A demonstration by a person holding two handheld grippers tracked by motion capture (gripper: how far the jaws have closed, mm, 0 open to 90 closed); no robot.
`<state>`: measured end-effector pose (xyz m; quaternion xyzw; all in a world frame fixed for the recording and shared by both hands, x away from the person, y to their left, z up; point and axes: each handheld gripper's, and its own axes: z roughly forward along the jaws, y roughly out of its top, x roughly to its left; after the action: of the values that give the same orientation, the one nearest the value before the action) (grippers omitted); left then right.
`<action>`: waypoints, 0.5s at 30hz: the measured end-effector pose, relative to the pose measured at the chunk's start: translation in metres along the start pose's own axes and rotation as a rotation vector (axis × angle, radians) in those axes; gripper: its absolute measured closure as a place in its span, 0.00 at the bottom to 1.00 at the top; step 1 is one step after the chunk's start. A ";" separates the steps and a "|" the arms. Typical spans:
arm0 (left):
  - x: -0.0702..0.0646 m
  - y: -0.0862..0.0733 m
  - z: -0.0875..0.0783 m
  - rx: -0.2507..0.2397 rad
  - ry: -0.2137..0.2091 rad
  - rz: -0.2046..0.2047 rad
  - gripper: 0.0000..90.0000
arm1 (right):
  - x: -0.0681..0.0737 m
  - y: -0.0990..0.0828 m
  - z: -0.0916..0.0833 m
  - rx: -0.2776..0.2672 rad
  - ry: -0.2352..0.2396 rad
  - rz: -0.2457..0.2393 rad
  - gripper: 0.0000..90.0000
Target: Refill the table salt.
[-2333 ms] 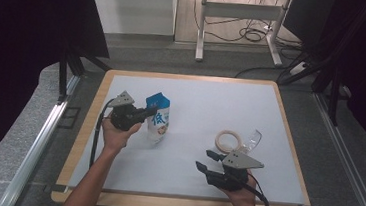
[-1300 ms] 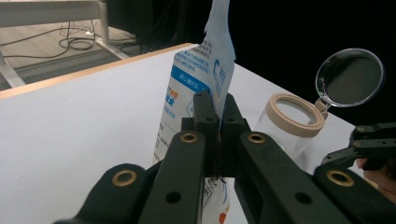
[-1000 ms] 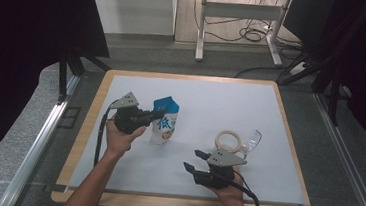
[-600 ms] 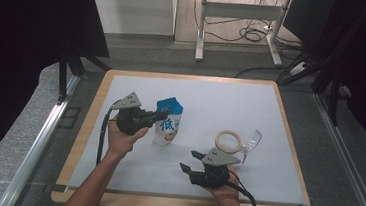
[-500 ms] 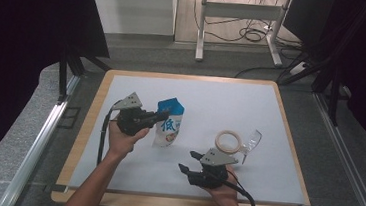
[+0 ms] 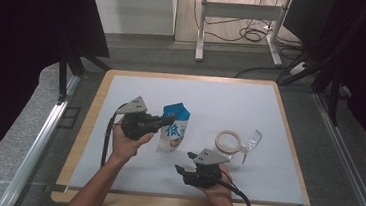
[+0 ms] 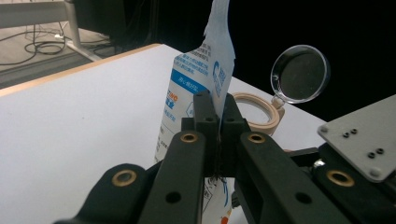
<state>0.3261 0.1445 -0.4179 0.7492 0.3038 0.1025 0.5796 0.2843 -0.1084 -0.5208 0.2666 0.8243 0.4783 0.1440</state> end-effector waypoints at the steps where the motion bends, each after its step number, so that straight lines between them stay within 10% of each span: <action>1: -0.001 0.000 0.001 0.001 -0.003 -0.001 1.00 | -0.001 -0.001 0.001 0.002 -0.006 0.004 0.40; 15: -0.016 0.007 -0.001 -0.005 -0.040 0.018 1.00 | -0.001 -0.003 0.011 0.014 -0.078 -0.003 0.33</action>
<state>0.3149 0.1351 -0.4078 0.7523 0.2851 0.0936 0.5866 0.2898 -0.1022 -0.5287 0.2848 0.8218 0.4616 0.1746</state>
